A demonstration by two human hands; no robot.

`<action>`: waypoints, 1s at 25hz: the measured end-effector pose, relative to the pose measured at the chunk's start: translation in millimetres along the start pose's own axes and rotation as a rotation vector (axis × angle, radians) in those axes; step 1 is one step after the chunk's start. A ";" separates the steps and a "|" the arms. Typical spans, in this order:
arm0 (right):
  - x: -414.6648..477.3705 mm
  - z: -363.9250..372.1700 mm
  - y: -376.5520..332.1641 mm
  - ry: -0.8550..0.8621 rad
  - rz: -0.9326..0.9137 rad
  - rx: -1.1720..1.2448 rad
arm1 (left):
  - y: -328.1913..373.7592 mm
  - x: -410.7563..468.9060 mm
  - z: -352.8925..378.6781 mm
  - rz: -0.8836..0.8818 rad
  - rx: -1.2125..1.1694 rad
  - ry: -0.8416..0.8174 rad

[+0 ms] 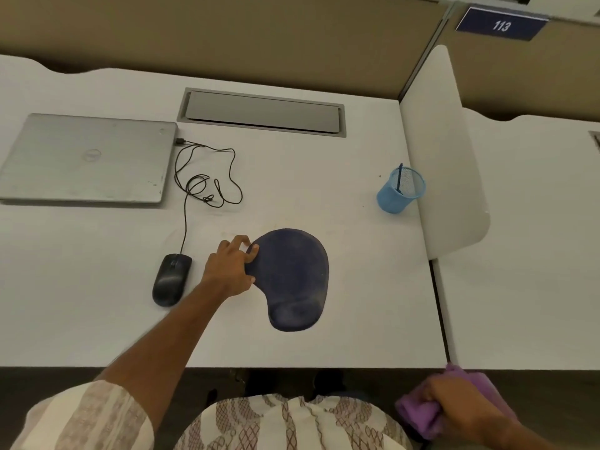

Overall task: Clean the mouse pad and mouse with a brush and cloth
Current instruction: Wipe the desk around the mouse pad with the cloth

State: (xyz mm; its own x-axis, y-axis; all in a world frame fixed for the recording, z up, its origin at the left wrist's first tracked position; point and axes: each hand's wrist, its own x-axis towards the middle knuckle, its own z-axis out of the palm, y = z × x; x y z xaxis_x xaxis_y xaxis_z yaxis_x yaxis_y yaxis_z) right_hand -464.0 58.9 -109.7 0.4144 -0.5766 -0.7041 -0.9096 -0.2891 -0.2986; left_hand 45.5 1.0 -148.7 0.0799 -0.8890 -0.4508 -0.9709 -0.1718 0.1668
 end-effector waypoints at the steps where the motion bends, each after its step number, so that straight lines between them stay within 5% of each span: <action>1: -4.7 -7.7 4.9 0.027 -0.004 -0.040 | -0.1 -0.7 -0.7 -0.002 -0.021 -0.008; 4: 5.8 -60.0 -39.2 0.074 -0.017 0.060 | 0.5 -1.4 -4.4 -0.012 -0.080 -0.048; 10: 119.1 -136.8 -157.9 0.470 -0.336 0.061 | 14.5 -10.6 -10.3 -0.050 -0.078 -0.070; 16: 172.0 -89.1 -174.7 0.300 -0.121 0.260 | 20.8 -18.5 -5.0 -0.075 -0.025 -0.039; 20: 150.6 -48.3 -152.9 0.359 -0.045 0.676 | 24.4 -17.8 -6.3 -0.098 -0.024 -0.029; 25: 127.7 -9.5 -152.8 0.375 -0.207 0.500 | 30.3 -12.8 -11.1 -0.138 -0.039 -0.045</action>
State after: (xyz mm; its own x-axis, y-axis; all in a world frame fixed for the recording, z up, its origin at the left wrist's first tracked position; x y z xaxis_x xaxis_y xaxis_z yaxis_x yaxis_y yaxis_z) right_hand -271.8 22.2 -147.9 0.4831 -0.8005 -0.3546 -0.6770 -0.0847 -0.7311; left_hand 17.6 2.4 -128.1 0.2014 -0.8360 -0.5104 -0.9418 -0.3084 0.1336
